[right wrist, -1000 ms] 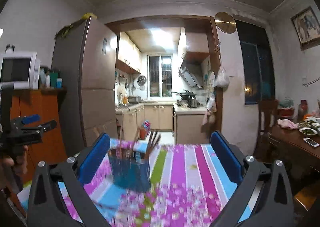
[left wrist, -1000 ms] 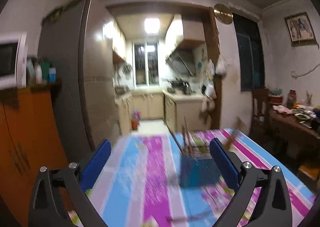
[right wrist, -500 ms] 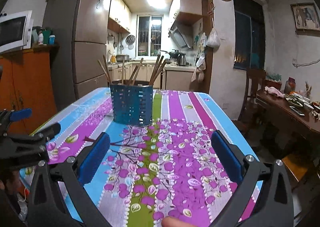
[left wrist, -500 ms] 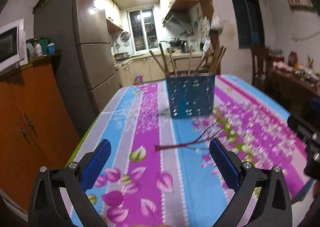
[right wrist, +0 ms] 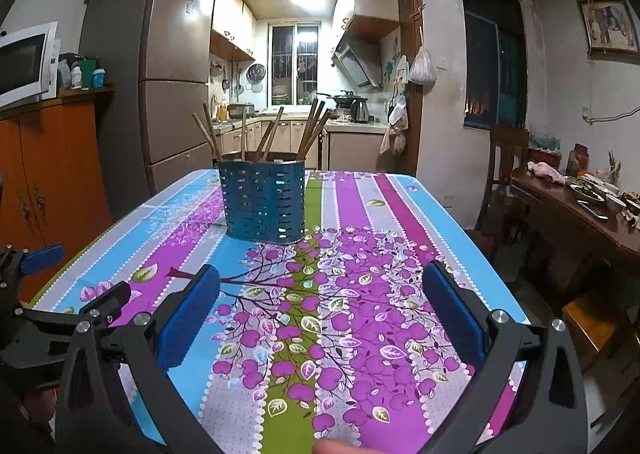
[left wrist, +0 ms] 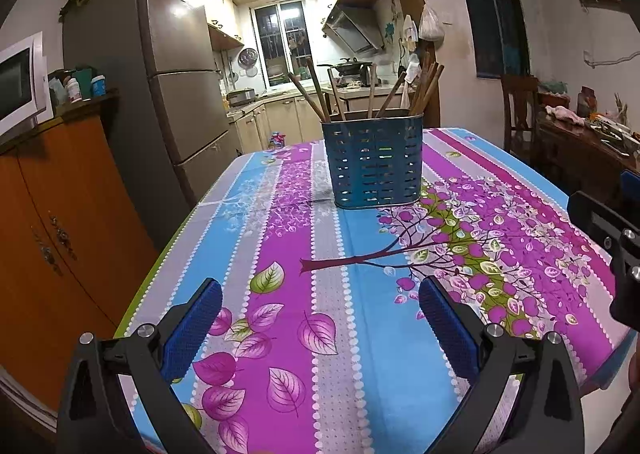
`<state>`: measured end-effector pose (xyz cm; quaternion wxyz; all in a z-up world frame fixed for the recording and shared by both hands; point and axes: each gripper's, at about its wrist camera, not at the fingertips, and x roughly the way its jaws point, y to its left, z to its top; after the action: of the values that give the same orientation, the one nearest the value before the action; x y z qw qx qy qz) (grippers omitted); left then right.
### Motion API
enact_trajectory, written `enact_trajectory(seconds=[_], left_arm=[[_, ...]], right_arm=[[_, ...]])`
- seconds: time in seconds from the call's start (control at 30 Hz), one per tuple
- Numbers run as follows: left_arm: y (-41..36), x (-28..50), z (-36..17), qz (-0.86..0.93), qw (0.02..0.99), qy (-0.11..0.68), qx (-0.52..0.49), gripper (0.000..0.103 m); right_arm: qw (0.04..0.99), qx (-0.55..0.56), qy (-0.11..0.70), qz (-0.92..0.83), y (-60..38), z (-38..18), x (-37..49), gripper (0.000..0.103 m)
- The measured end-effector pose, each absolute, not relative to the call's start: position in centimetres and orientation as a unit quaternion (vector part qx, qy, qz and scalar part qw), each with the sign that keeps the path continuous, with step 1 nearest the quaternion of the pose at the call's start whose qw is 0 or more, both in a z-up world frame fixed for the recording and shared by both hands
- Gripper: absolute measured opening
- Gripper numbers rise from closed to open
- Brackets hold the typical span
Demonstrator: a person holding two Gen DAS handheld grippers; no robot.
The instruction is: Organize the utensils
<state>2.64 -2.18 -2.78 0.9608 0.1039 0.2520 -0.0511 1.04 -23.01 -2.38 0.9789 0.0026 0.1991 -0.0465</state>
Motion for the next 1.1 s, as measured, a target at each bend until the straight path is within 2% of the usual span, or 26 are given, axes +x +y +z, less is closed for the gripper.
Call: enact_trajectory(seconds=[0.43,0.53,0.63,1.1], left_arm=[[-2.15,2.73,-3.02,-0.043,0.963,0.247,0.098,0.098],[-2.06,2.77,-3.07,-0.034,0.965,0.244,0.096,0.091],[-1.97,2.93,-3.07,-0.036,0.964,0.246,0.092,0.089],[-2.32,2.92,-3.6,-0.049,0.961,0.254,0.101,0.088]], right_arm=[[0.979,0.002,0.201,-0.044,-22.92,-2.51,0.85,0.098],[0.979,0.001,0.2,-0.044,-22.91,-2.5,0.86,0.098],[0.978,0.003,0.201,-0.045,-22.99,-2.55,0.92,0.098],[0.977,0.013,0.209,-0.048,-23.44,-3.0,1.18,0.098]])
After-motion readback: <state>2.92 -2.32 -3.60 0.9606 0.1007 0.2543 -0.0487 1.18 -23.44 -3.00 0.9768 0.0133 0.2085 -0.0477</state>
